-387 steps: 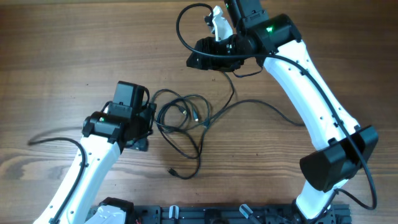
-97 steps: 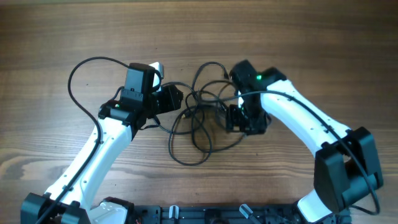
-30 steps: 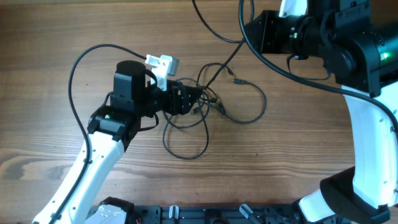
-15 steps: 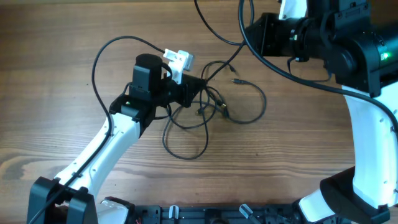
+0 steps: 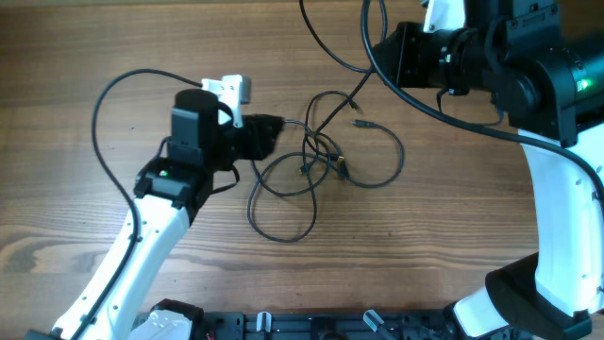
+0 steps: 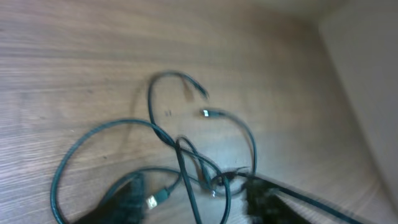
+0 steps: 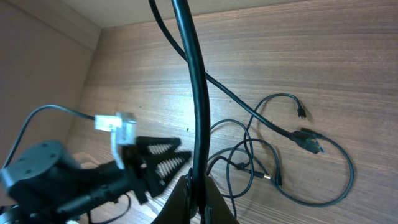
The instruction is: Untangle cables
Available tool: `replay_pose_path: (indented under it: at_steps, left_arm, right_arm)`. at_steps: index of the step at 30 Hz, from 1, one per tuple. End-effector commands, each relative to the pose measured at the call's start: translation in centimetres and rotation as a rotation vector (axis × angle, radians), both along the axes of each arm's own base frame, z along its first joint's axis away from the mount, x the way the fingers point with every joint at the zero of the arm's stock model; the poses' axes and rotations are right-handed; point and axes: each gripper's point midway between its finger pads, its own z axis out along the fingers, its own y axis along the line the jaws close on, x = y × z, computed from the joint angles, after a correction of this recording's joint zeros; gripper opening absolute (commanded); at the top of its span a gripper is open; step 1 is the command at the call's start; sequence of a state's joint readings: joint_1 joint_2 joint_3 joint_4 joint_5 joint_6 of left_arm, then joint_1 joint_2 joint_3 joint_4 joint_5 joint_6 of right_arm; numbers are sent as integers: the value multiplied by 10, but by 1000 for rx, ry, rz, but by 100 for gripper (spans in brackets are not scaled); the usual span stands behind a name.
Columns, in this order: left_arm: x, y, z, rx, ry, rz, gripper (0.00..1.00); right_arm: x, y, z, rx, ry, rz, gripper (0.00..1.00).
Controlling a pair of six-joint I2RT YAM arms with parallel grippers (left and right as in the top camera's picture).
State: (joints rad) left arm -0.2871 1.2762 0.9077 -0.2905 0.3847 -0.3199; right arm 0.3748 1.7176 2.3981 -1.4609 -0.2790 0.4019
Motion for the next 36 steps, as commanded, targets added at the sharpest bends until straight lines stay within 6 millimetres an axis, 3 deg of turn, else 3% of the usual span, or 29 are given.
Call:
replay_pose_path:
  at_steps: [1,4,7,11,13,16,18,20,24,26,31,36]
  left_arm:
    - [-16,-26,-28,43,31,-211,67]
    - [-24,-38,-39,23,40,-331,66]
    - [-28,-51,-38,-9,-7,-441,67]
    - [-9,-63,-23,-35,-145,-462,71]
    - [0,-72,-10,-45,-238,-475,70]
    - [7,-81,-8,-50,-290,-487,65]
    - [10,-83,-16,-48,-283,-487,57]
    - [11,-83,-22,-46,-267,-488,43]
    - [17,-85,-11,-55,-324,-485,24]
    - [23,-87,2,-80,-371,-470,26]
    - [27,-90,14,-101,-421,-461,54]
    - [27,-92,25,-152,-426,-456,52]
  right_arm:
    - [5,-2,0,-14,-10,-8,4]
    - [5,-2,0,-14,-10,-8,4]
    - [4,-2,-2,-16,-4,-8,4]
    - [1,-3,-5,-23,14,-7,4]
    - [1,-3,-5,-24,17,-7,4]
    - [0,-3,-6,-25,18,-7,4]
    - [0,-4,-6,-26,21,-7,4]
    - [0,-4,-6,-26,22,-7,4]
    - [0,-4,-6,-26,21,-7,4]
    - [0,-4,-6,-27,22,-7,4]
    - [-1,-4,-7,-28,24,-7,4]
    - [-1,-4,-7,-28,24,-7,4]
